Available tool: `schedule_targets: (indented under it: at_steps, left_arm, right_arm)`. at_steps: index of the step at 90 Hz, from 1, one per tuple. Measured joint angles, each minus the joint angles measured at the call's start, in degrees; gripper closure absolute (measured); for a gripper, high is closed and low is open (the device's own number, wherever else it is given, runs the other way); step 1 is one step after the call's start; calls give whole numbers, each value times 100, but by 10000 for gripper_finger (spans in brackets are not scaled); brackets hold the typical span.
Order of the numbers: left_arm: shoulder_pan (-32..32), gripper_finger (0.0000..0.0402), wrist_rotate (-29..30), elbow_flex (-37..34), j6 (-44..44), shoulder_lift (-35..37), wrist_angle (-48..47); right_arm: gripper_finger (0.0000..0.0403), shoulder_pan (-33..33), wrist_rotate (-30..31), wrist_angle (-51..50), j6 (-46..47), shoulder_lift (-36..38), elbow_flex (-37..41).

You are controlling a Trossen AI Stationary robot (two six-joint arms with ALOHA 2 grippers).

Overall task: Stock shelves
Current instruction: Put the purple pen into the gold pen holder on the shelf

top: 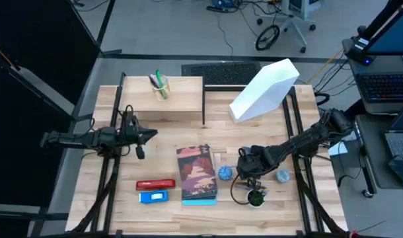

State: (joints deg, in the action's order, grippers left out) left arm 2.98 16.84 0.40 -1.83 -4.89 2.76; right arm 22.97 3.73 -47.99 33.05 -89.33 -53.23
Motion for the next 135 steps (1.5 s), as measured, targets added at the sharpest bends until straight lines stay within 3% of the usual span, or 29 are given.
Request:
schedule_targets:
  at_steps: [15, 44, 90, 102, 119, 135]
  left_arm:
    - [-1, 379, -2, 0, -2, 2, 2]
    - [-1, 379, -2, 0, -4, 2, 0]
    - [0, 379, -2, 0, -4, 1, 2]
    - [0, 379, -2, 0, -4, 2, 1]
    - [-1, 379, -2, 0, -7, 2, 1]
    - [-1, 379, -2, 0, -8, 0, 1]
  right_arm:
    - [270, -3, -69, -4, -438, 3, 0]
    - [280, -49, -542, 461, -493, 8, 433]
    - [284, -36, -258, 1269, -852, -40, 968]
    - [310, -54, -170, 1276, -1031, -45, 978]
    - [385, -71, -170, 1269, -1173, -51, 981]
    - [389, -75, -222, 1272, -1121, -52, 980]
